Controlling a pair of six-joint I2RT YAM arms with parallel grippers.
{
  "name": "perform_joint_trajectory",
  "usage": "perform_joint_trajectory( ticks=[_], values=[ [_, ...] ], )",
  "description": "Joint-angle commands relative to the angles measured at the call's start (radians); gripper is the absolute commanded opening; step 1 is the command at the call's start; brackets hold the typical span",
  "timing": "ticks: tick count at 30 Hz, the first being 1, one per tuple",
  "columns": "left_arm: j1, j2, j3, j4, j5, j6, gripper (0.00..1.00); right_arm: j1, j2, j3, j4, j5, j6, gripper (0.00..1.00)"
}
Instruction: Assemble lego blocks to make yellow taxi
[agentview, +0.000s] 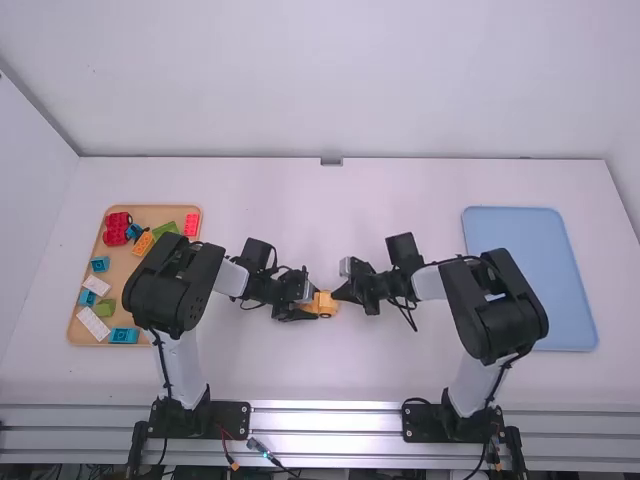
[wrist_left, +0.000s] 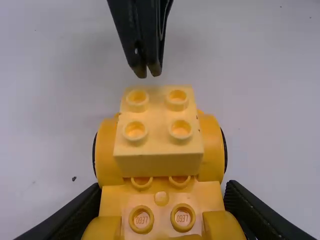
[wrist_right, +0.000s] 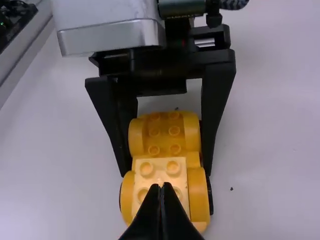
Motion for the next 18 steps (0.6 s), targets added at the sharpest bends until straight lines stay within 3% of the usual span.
perform_joint_trajectory(
  ticks=[1, 18],
  values=[
    [-0.006, 0.012, 0.006, -0.007, 0.015, -0.001, 0.53, 0.008, 0.008, 0.011, -0.017, 0.028, -0.016, 0.00],
    [-0.006, 0.012, 0.006, -0.015, 0.015, 0.000, 0.53, 0.028, 0.008, 0.011, -0.016, 0.056, -0.011, 0.00]
  ],
)
